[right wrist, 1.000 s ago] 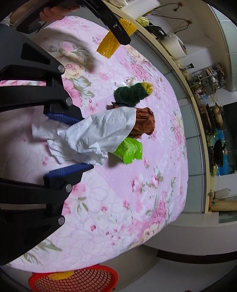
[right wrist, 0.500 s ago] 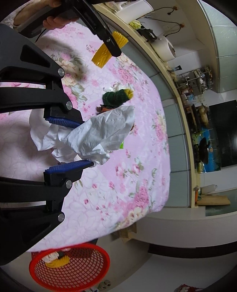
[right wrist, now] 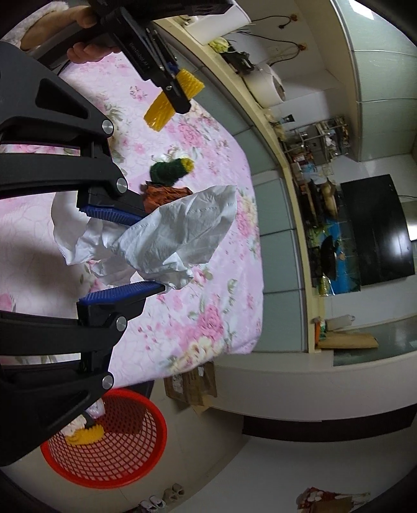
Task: Collect trash
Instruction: 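Carry the foam net and tissue over the red basket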
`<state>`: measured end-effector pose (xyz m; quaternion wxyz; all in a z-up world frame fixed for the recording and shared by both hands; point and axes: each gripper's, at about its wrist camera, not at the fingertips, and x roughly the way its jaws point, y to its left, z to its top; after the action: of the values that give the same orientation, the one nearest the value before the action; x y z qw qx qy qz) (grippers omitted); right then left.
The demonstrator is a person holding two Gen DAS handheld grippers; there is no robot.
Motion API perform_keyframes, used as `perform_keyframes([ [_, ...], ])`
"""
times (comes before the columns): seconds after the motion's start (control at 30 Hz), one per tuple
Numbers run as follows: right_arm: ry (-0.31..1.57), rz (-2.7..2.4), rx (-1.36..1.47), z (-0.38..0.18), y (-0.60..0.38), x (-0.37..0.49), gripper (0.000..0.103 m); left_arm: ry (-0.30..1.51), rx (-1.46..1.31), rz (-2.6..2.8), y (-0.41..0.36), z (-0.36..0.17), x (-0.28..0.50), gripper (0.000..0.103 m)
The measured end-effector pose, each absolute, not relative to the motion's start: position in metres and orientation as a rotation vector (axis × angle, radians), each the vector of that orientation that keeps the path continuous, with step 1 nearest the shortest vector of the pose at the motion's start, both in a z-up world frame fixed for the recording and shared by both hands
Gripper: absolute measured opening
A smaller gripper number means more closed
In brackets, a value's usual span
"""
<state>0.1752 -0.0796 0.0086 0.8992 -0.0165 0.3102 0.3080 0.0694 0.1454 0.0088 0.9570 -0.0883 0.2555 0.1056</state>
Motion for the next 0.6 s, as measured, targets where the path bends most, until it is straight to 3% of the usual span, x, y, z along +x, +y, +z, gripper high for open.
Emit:
perform_keyframes([
  [0.6, 0.564, 0.516, 0.048, 0.04, -0.146, 0.185, 0.034, 0.475, -0.116, 0.125, 0.103, 0.039, 0.088, 0.035],
])
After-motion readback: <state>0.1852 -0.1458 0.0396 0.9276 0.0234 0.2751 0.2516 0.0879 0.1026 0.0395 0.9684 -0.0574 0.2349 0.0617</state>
